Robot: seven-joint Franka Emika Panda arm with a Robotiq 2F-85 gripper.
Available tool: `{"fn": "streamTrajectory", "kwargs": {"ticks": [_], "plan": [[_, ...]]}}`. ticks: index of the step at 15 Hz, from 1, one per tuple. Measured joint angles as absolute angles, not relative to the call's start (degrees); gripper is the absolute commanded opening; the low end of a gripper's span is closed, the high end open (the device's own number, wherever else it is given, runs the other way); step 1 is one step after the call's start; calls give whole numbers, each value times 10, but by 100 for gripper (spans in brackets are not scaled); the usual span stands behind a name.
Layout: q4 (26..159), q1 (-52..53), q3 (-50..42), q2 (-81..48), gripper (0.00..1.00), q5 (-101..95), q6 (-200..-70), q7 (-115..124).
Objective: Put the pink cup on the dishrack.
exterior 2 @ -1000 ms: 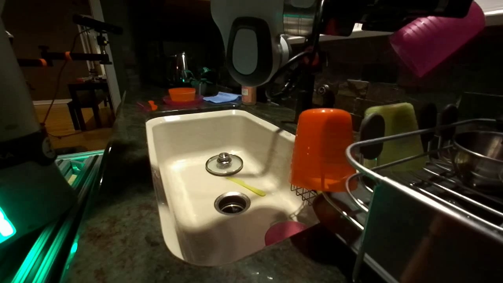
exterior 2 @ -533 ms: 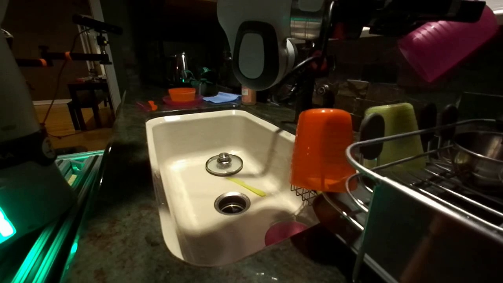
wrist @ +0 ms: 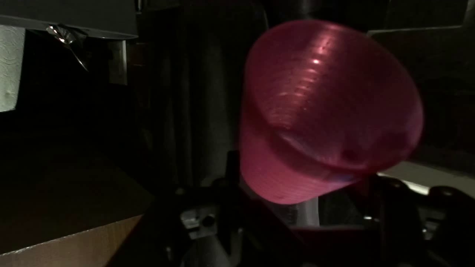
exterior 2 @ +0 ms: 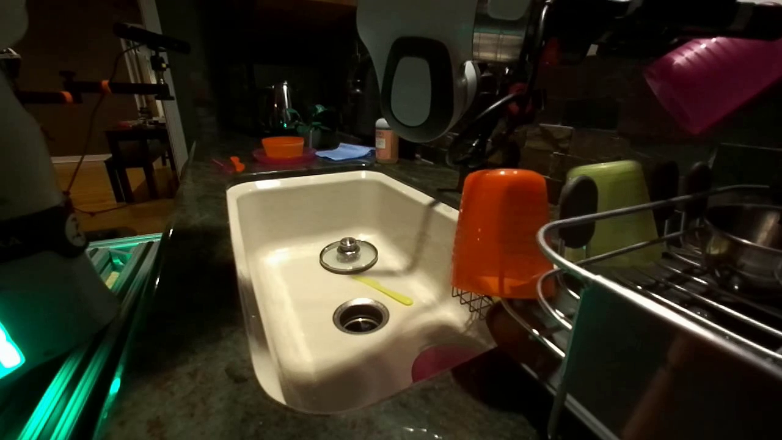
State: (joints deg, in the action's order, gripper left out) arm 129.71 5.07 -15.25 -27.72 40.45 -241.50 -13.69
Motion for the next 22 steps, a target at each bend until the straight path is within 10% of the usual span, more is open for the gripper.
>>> {"fn": "streamTrajectory", "kwargs": {"ticks": [22], "plan": [[1228,28,-133,-347,43,405,-2415,-172]]}}
